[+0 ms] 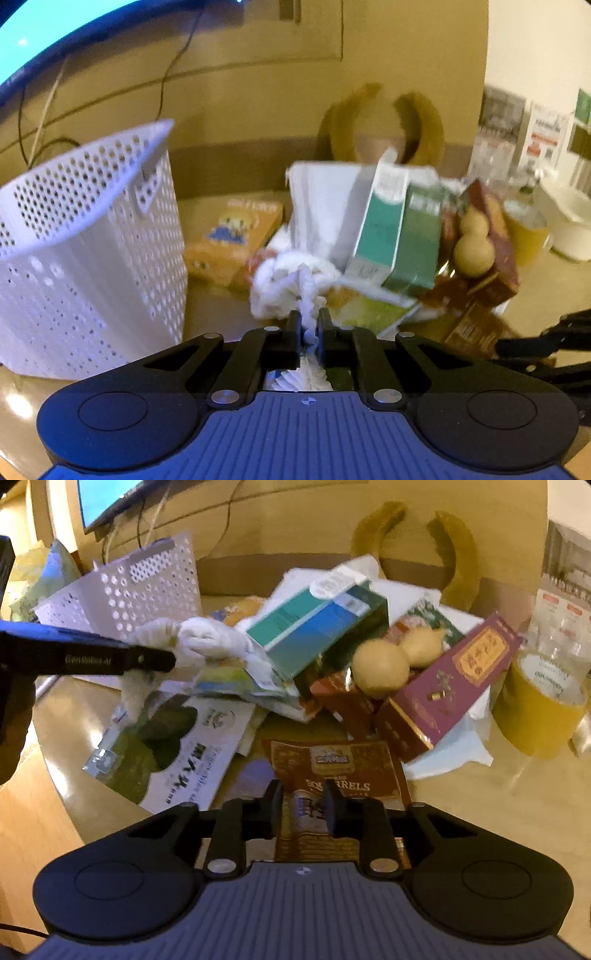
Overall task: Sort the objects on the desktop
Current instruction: 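Grasp the white paper liner with the left tool while the right tool grasps the snack bag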
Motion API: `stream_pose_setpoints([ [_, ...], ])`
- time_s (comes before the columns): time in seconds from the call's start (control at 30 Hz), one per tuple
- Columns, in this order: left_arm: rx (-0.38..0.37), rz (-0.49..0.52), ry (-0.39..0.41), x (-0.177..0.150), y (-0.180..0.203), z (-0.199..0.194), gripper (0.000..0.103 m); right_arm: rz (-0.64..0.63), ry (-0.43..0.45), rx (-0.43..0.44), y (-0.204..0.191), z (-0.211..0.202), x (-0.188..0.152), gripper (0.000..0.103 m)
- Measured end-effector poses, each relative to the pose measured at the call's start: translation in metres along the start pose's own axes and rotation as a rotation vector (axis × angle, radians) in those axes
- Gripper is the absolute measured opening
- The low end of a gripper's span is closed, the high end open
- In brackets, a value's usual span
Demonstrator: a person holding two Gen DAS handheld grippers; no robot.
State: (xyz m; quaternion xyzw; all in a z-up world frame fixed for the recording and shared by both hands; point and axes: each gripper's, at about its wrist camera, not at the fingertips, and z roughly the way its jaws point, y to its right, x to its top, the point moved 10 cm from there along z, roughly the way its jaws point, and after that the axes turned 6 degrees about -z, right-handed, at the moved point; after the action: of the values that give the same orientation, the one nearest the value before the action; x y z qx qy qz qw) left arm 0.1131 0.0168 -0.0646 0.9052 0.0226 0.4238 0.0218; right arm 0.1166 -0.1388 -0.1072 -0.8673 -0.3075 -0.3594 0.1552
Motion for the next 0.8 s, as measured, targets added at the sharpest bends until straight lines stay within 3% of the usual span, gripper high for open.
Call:
stream_pose_setpoints([
  [0.27,-0.021,0.003,0.071,0.027,0.015,-0.019,0.002,-0.002,0.047,-0.004,0.006,-0.015,0.025,0.012],
  [0.4,-0.023,0.01,0.069,0.026,0.018,-0.02,0.003,0.002,0.057,-0.035,0.014,-0.026,0.028,0.013],
  [0.5,-0.002,0.021,0.043,0.012,0.016,-0.014,0.004,-0.021,0.04,-0.059,0.016,-0.023,0.022,0.039],
  [0.6,0.014,0.0,-0.006,-0.006,0.01,-0.005,0.004,-0.096,-0.03,-0.091,0.005,-0.007,0.007,0.043],
  [0.7,0.028,-0.007,-0.035,-0.02,0.005,-0.001,0.005,-0.143,-0.099,-0.179,-0.005,0.003,-0.007,0.064],
  [0.77,0.032,-0.01,-0.049,-0.026,0.001,0.0,0.005,-0.161,-0.142,-0.246,-0.007,0.006,-0.012,0.092],
  [0.8,0.035,-0.015,-0.051,-0.028,0.0,0.0,0.006,-0.167,-0.138,-0.269,-0.009,0.005,-0.012,0.095],
])
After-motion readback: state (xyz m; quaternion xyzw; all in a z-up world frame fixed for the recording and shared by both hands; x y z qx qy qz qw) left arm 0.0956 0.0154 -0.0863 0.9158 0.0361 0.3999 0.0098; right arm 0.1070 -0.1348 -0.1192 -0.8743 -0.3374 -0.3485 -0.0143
